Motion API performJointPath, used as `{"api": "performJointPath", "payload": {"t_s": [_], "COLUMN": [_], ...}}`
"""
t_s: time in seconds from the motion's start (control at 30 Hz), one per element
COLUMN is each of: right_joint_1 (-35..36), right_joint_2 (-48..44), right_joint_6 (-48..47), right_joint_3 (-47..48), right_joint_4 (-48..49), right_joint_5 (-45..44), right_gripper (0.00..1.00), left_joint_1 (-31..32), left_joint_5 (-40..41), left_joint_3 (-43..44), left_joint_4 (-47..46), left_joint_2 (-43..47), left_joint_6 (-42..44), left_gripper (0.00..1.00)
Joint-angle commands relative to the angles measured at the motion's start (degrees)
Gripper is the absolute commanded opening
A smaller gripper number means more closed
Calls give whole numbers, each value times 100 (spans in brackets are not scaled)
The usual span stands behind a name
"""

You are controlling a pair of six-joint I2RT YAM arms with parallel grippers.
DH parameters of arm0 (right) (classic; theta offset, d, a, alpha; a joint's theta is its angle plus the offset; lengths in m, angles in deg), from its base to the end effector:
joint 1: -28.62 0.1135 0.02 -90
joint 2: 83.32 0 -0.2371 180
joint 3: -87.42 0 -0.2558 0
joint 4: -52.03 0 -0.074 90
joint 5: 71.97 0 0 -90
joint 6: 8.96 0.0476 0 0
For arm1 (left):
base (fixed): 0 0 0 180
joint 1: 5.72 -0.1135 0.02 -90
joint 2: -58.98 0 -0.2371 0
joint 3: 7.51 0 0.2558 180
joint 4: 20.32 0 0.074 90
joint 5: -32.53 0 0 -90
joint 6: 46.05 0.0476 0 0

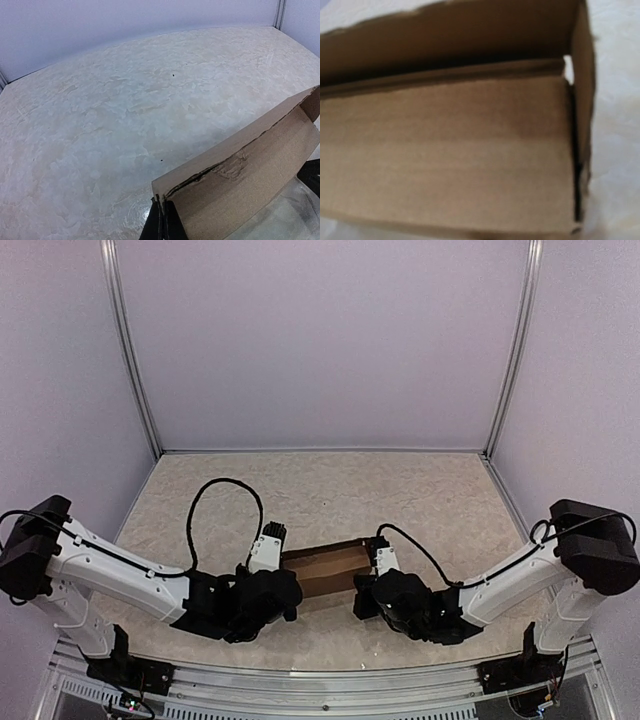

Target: Fold the paper box

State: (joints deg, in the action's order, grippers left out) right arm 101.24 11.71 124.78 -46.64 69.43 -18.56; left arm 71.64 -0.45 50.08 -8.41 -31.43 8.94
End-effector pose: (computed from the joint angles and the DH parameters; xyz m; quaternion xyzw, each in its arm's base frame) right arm 0.1178 0.2814 0.0974 -0.0587 0.8411 0.2485 0.4768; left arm 0.1063 -0.2915 0.1416 0.1217 0.8226 -0.0358 0.5542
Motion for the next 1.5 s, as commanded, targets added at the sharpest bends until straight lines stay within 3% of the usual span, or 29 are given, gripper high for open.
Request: {"api": "performJointPath", "payload": {"t_s": [0.0,0.73,1.2,1.47], "right_joint_1": [-134,-501,-499,-928], "right_joint_2": [312,360,-1036,-1102], "right_joint_6": [-58,279,-907,-1570], "right_joint_3": [-105,-52,-79,1205], "right_joint_4": [838,688,-217,-1246], "right_joint_5": [-326,81,1056,1267], "right_gripper": [0,0,0,0], "left_joint_1": [60,60,68,76], "left_joint_5": [142,157,308,343], "left_joint_3": [-71,278,607,673], "left_joint_4": [-547,-471,-80,-45], "left_joint_2": [-169,-1006,-1284,-1337], "left_joint_6": [481,524,346,371], "left_gripper": [0,0,0,0]}}
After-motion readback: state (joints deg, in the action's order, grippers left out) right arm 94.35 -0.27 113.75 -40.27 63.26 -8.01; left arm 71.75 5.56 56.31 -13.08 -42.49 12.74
